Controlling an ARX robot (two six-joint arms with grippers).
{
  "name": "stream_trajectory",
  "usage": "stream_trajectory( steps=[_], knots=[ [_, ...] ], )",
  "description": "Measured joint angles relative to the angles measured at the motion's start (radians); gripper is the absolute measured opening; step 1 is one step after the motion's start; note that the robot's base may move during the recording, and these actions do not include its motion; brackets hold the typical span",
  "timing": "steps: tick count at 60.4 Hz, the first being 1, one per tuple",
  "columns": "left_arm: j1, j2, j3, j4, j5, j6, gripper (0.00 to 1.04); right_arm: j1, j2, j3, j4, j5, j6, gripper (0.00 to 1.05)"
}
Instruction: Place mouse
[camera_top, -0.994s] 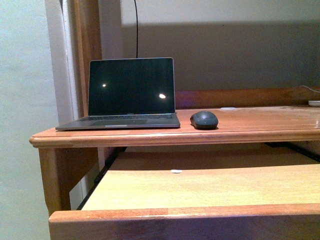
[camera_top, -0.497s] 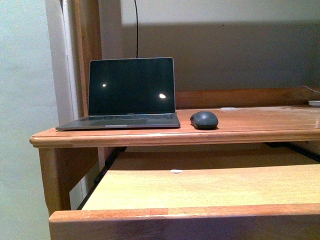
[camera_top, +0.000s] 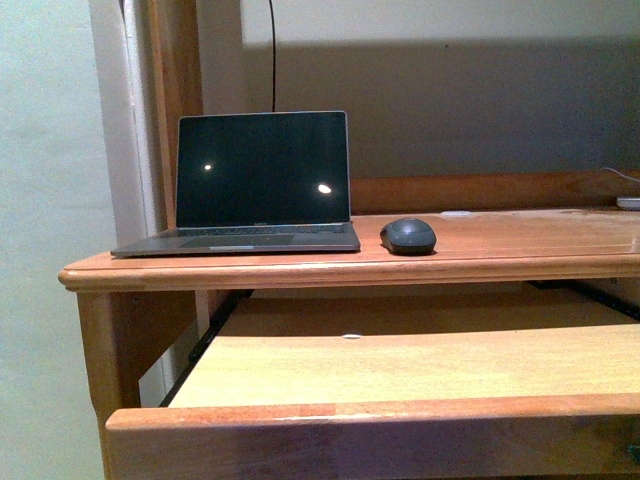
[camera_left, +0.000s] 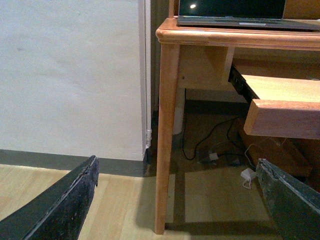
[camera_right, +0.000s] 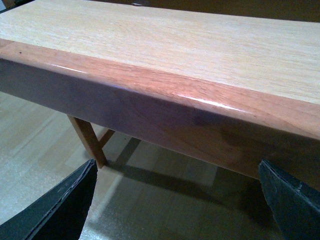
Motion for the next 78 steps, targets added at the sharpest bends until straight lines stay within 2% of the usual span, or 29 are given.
stream_trajectory(
  steps=[21,50,78],
  knots=[
    [0.000,0.000,0.000,0.000,0.000,0.000,0.97,0.087,0.150,0.174,0.017,0.110,0.023,0.97],
    [0.000,0.000,0.000,0.000,0.000,0.000,0.97,0.228,0.375,0.452,-0.034,0.268,0.031,0.97],
    [0.000,0.000,0.000,0.000,0.000,0.000,0.97,0.258,0.546,0.686,-0.099,0.367,0.028,0.97]
  ],
)
